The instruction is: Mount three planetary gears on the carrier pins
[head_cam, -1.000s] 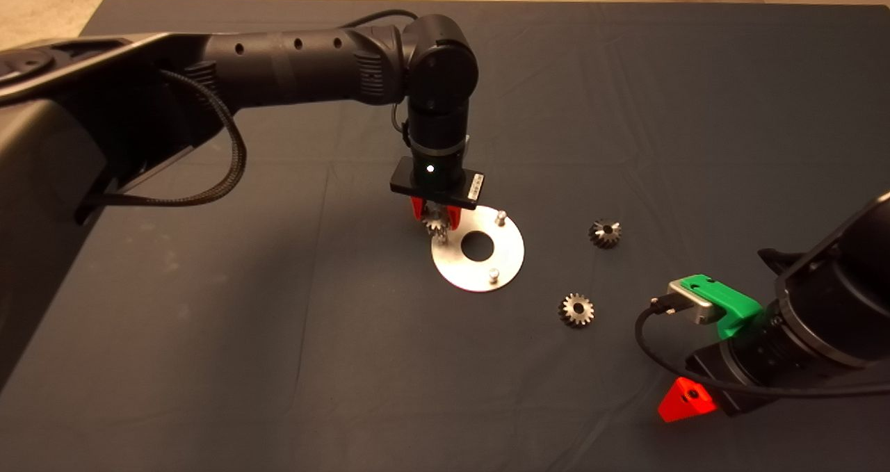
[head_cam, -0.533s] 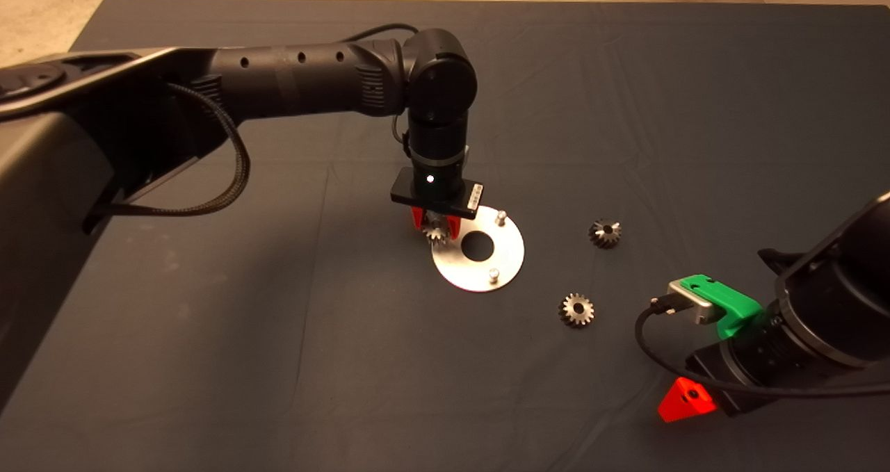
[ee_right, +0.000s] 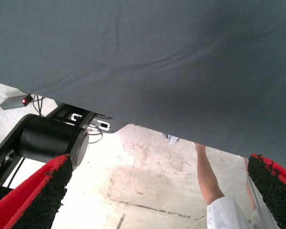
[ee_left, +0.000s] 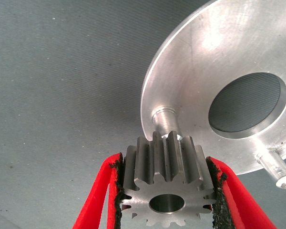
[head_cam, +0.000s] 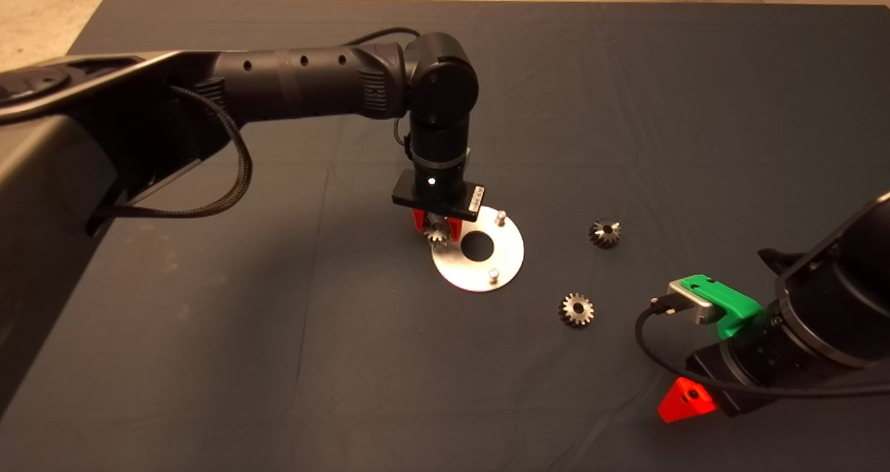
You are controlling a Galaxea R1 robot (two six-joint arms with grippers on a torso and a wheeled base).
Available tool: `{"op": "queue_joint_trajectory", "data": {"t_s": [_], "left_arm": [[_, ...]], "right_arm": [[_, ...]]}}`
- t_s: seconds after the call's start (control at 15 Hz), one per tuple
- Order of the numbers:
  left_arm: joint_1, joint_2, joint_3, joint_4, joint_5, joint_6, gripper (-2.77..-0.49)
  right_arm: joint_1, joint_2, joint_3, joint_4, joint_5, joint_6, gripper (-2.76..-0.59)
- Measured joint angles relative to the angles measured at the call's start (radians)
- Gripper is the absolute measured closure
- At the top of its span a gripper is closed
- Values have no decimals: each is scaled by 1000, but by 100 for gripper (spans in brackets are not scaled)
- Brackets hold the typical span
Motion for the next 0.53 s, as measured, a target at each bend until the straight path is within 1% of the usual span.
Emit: {"op": "queue_joint_trajectory", "data": {"t_s": [0.53], "left_arm": [[1, 5, 0, 0, 0, 0, -90]], "right_arm": [[0, 0, 0, 0, 0, 0, -273]]}}
